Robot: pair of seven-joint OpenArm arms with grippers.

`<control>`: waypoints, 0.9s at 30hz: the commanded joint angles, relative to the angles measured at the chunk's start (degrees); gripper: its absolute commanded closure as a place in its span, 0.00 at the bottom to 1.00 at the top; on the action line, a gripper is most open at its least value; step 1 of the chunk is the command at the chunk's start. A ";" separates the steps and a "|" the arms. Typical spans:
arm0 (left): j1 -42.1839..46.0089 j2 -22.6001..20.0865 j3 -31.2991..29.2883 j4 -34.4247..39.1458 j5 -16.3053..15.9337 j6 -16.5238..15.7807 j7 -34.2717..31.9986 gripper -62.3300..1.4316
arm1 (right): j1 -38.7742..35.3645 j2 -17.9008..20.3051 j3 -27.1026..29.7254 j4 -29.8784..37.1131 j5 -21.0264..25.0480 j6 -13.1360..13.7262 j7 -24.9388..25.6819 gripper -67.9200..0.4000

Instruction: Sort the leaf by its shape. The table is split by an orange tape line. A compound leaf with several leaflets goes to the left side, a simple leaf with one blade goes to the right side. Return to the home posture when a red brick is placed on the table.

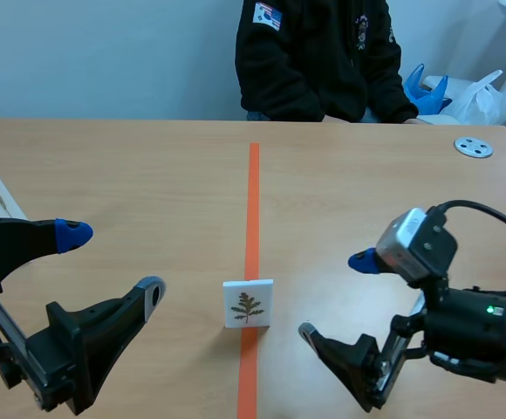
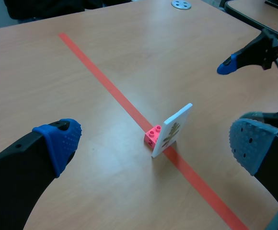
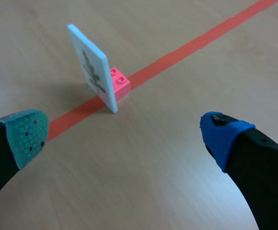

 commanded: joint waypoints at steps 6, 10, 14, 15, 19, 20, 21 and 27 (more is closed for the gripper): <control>-0.02 0.11 0.26 0.31 -0.55 -0.31 -1.03 0.00 | 5.66 -4.15 -5.03 -6.51 -4.11 -1.29 5.44 0.00; -0.02 0.00 0.26 0.31 -0.55 -0.31 -1.07 0.00 | 8.48 -6.84 -8.81 -9.81 -6.73 -3.48 6.91 0.00; 0.00 0.00 0.26 0.31 -0.55 -0.31 -1.03 0.00 | 10.43 -9.68 -12.15 -13.03 -8.37 -6.91 7.41 0.00; 0.00 0.00 0.26 0.31 -0.55 -0.31 -1.03 0.00 | 10.88 -10.38 -12.87 -13.68 -8.63 -7.45 7.52 0.00; -0.02 0.00 0.26 0.31 -0.55 -0.31 -1.05 0.00 | 11.93 -12.81 -15.47 -15.69 -9.70 -9.09 7.76 0.00; -0.02 0.00 0.26 0.31 -0.55 -0.31 -1.05 0.00 | 12.07 -13.25 -16.00 -16.00 -9.88 -9.11 7.69 0.00; -0.02 0.00 0.26 0.31 -0.55 -0.31 -1.03 0.00 | 12.07 -13.46 -16.48 -16.28 -10.47 -9.16 7.74 0.05; -0.02 0.00 0.26 0.31 -0.55 -0.31 -1.05 0.00 | 12.00 -12.85 -17.53 -16.35 -10.93 -11.21 7.78 0.32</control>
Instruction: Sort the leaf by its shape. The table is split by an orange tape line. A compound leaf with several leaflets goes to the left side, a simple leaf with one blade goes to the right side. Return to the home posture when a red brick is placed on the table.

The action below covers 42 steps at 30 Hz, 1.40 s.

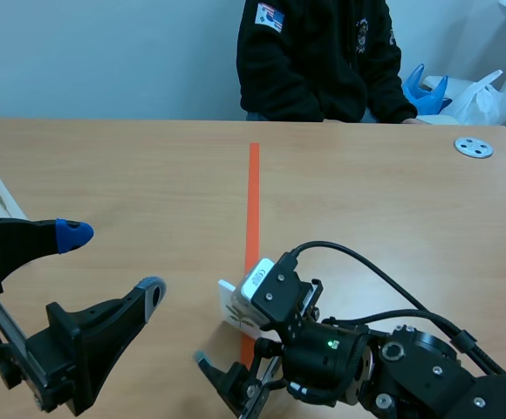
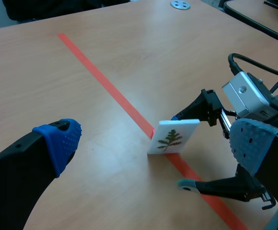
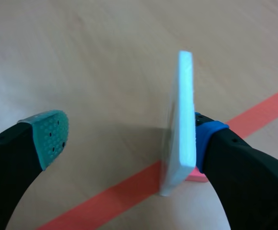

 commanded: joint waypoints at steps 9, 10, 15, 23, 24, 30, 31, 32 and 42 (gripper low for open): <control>-0.02 0.00 0.26 0.31 -0.52 -0.11 -1.07 0.00 | 0.83 2.69 0.92 0.76 0.76 -1.33 2.36 0.61; -0.02 0.00 0.26 0.31 -0.52 -0.11 -1.07 0.00 | 0.83 2.67 0.96 0.76 0.76 -1.36 2.43 0.64; -0.02 0.00 0.26 0.31 -0.52 -0.11 -1.07 0.00 | 0.85 2.67 1.01 0.76 0.76 -2.84 3.89 0.75; -0.02 0.00 0.26 0.31 -0.52 -0.11 -1.07 0.00 | 0.85 2.67 1.03 0.85 0.76 -2.82 4.68 0.97; -0.02 0.00 0.26 0.31 -0.52 -0.11 -1.07 0.00 | 0.85 2.69 1.03 1.01 0.76 -2.80 4.92 0.97; -0.02 0.00 0.26 0.31 -0.52 -0.11 -1.03 0.00 | 0.28 3.74 4.61 5.29 0.83 -1.86 4.85 0.97; -0.02 0.00 0.26 0.31 -0.52 -0.11 -1.03 0.00 | -0.20 4.09 5.70 6.67 0.83 -1.36 4.85 0.97; -0.02 0.00 0.26 0.31 -0.52 -0.11 -1.03 0.00 | -0.63 4.63 7.10 8.24 0.85 -0.79 4.87 0.97; 0.00 0.00 0.26 0.28 -0.52 -0.11 -1.01 0.00 | -7.43 8.59 23.98 21.35 3.69 6.56 2.29 0.97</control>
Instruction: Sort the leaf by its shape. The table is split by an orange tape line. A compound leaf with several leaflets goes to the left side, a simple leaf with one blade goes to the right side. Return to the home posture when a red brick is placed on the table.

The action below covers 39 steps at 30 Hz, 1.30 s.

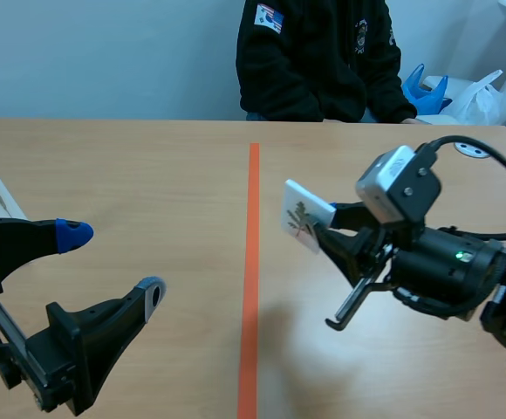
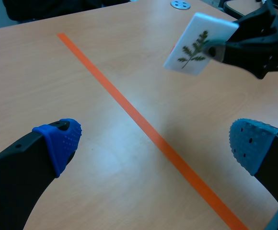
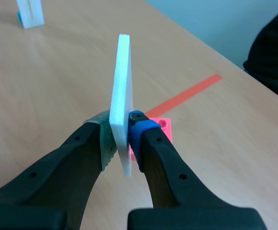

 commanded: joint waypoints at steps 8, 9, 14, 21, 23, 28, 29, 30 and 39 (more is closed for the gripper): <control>0.00 0.00 0.26 0.28 -0.52 -0.11 -0.98 0.00 | -2.69 0.59 17.33 2.64 14.53 6.38 -5.79 0.97; 0.00 0.00 0.26 0.28 -0.52 -0.11 -0.98 0.00 | -2.78 0.59 19.06 2.64 15.61 6.34 -6.97 0.97; 0.00 0.00 0.26 0.28 -0.52 -0.11 -0.98 0.00 | -2.75 0.59 25.35 2.54 19.12 6.27 -12.07 0.97; 0.00 0.00 0.26 0.28 -0.52 -0.11 -0.98 0.00 | -0.15 2.01 26.38 -3.50 21.44 1.84 -12.92 0.97; 0.00 0.00 0.26 0.28 -0.52 -0.11 -0.98 0.00 | 2.29 2.45 26.38 -7.21 22.32 1.42 -13.29 0.97; 0.00 -0.02 0.26 0.28 -0.52 -0.11 -0.98 0.00 | 9.66 2.67 26.14 -18.47 22.45 1.07 -13.46 0.97; 0.00 -0.02 0.26 0.28 -0.52 -0.11 -0.98 0.00 | 11.13 2.67 25.81 -20.90 22.45 0.87 -13.44 0.97; 0.00 -0.02 0.26 0.28 -0.52 -0.11 -0.98 0.00 | 12.55 2.67 25.35 -23.26 22.45 0.35 -13.44 0.97; 0.00 -0.02 0.26 0.28 -0.52 -0.11 -0.98 0.00 | 21.35 2.62 19.34 -39.54 22.03 -6.97 -9.35 0.97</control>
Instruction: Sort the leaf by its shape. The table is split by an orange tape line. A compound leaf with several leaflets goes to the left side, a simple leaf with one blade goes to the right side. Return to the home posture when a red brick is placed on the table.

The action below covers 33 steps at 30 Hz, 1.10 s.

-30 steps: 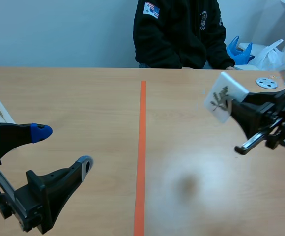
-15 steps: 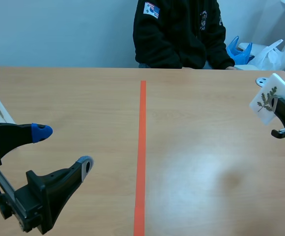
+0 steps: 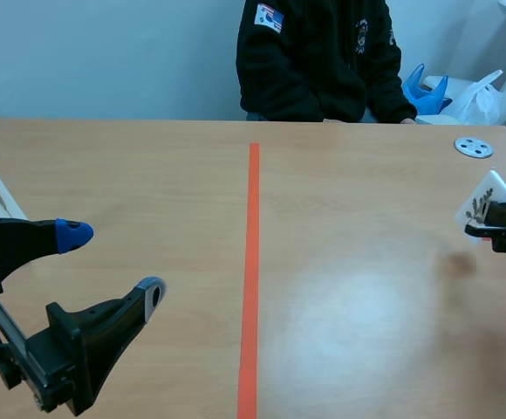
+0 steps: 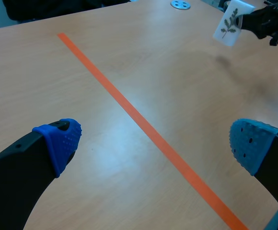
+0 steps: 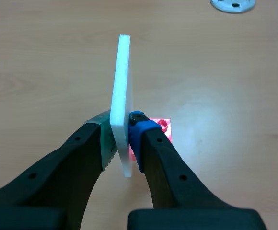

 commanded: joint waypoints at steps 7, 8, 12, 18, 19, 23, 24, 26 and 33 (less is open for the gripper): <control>0.00 0.00 0.26 0.28 -0.52 -0.09 -1.03 0.00 | 2.69 0.57 -0.66 -2.84 -1.88 -4.13 1.62 0.97; 0.00 0.00 0.26 0.28 -0.52 -0.09 -1.03 0.00 | 2.60 0.59 -0.68 -2.84 -2.16 -4.48 1.57 0.96; 0.00 0.00 0.26 0.28 -0.52 -0.09 -1.03 0.00 | 2.27 0.63 -0.68 -2.84 -2.49 -5.95 0.98 0.93; 0.00 0.00 0.26 0.28 -0.52 -0.09 -1.03 0.00 | 1.62 0.61 -0.98 -2.84 -2.64 -5.97 1.03 0.92; 0.00 0.00 0.26 0.28 -0.52 -0.09 -1.03 0.00 | 1.46 0.61 -0.98 -2.84 -2.62 -5.95 1.07 0.91; 0.00 0.00 0.26 0.28 -0.52 -0.09 -1.03 0.00 | 1.36 0.63 -0.96 -2.84 -2.62 -5.95 1.07 0.74; 0.00 0.00 0.26 0.28 -0.52 -0.09 -1.03 0.00 | 1.36 0.63 -0.96 -2.84 -2.62 -5.95 1.11 0.69; 0.00 0.00 0.26 0.28 -0.52 -0.09 -1.03 0.00 | 1.36 0.63 -0.96 -2.82 -2.62 -5.92 1.68 0.58; 0.00 0.00 0.26 0.28 -0.52 -0.09 -1.01 0.00 | 1.38 1.16 -0.96 -2.78 -2.40 -5.88 8.76 0.05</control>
